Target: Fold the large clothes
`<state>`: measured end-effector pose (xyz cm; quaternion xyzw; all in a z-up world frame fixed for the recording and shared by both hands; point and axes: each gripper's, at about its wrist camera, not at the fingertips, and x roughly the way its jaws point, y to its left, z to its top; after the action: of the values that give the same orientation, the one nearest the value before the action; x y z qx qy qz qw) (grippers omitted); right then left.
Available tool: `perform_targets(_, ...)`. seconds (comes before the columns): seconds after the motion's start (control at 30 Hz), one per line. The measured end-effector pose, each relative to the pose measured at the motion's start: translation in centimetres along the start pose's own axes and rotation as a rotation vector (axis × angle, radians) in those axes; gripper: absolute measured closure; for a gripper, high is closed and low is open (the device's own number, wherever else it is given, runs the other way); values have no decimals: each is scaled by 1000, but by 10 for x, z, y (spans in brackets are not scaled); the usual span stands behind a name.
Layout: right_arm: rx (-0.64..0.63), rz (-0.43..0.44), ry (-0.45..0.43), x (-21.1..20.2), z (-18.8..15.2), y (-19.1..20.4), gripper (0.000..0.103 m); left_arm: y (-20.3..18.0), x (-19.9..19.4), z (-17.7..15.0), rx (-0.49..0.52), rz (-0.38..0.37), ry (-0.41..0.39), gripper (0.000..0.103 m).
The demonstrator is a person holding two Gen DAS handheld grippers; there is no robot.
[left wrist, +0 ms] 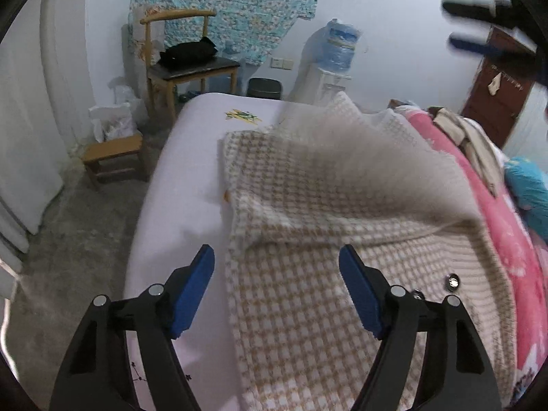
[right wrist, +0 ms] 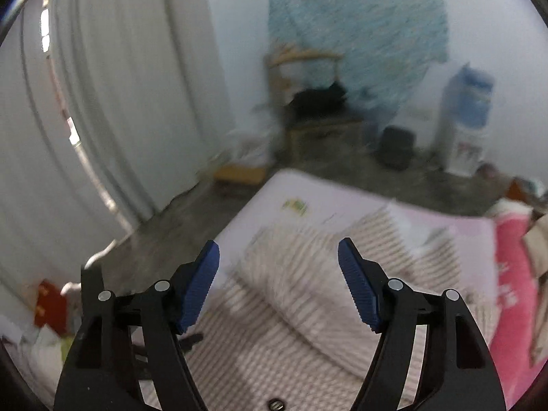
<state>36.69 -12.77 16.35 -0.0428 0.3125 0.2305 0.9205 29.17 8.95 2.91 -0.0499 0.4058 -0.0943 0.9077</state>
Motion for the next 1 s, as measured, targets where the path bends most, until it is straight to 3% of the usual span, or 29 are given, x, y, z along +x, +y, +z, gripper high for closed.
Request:
perform_targets(0.07, 41, -1, 17, 3, -16, -21, 33, 3, -2, 3, 0, -34, -10, 30)
perform_targets(0.27, 327, -187, 79, -12, -75, -150, 32, 8, 24, 37, -49, -91, -22, 34)
perform_targets(0.37, 483, -266, 107, -23, -105, -209, 32, 9, 53, 58, -71, -63, 5, 41)
perform_targets(0.43, 558, -297, 121, -29, -130, -239, 32, 12, 85, 75, -85, -20, 63, 51)
perform_targets(0.57, 628, -303, 138, -33, -155, -260, 32, 12, 137, 93, -57, 60, 163, 73)
perform_targets(0.63, 637, -303, 152, -33, -164, -260, 32, 9, 148, 96, -30, 69, 165, 92)
perform_targets(0.73, 636, -305, 162, -40, -170, -254, 32, -6, 131, 101, 43, 117, 97, 98)
perform_targets(0.87, 606, -321, 151, -43, -171, -251, 32, -11, 89, 102, 53, 162, -38, 98)
perform_targets(1.0, 584, -329, 162, -34, -172, -251, 34, -1, 111, 87, 59, 221, 38, 98)
